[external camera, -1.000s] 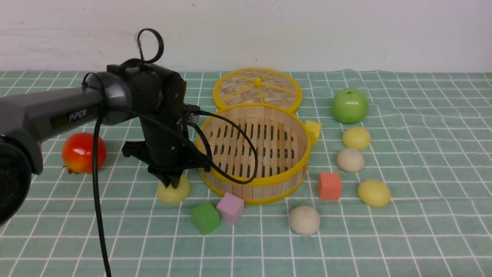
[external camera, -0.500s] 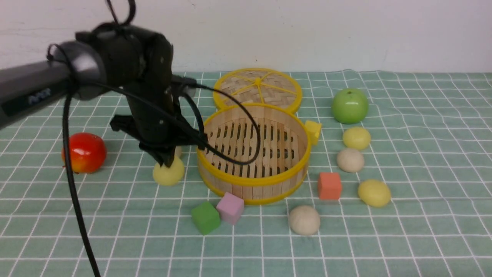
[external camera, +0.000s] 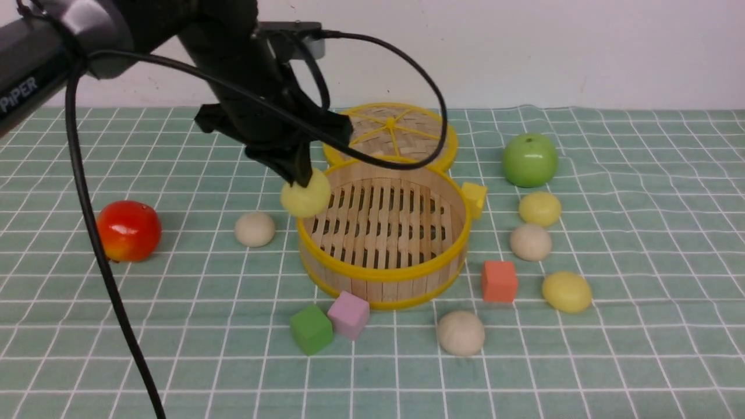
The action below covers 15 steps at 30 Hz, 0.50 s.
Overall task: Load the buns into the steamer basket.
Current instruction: Use the left arm to put the steamed stuffed bun into the steamer
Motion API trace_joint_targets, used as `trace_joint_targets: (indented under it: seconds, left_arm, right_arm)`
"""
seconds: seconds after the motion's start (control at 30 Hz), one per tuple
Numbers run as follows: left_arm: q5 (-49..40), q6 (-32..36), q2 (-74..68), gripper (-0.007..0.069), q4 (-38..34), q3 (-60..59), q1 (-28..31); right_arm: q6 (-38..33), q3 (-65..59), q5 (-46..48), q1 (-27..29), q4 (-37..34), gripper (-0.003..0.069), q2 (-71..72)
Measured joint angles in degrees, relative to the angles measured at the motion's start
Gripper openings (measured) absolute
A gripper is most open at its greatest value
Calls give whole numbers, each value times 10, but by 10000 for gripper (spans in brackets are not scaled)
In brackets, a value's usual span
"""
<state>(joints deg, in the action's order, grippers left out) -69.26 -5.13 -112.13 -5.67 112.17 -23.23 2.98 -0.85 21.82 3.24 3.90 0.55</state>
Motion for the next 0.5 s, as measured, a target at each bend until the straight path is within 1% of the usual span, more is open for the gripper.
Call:
trace_joint_targets:
  seconds: [0.2,0.33,0.5]
  left_arm:
    - [22,2,-30,-12,20,1,-42]
    - [58,-12,-69,-12,31,1,-46]
    - [67,-25,-101,-8,36,1,-46]
  right_arm:
    - [0,0,0,0,0,240,0]
    - [0,0,0,0,0,240,0]
    - [0,0,0,0,0,240,0]
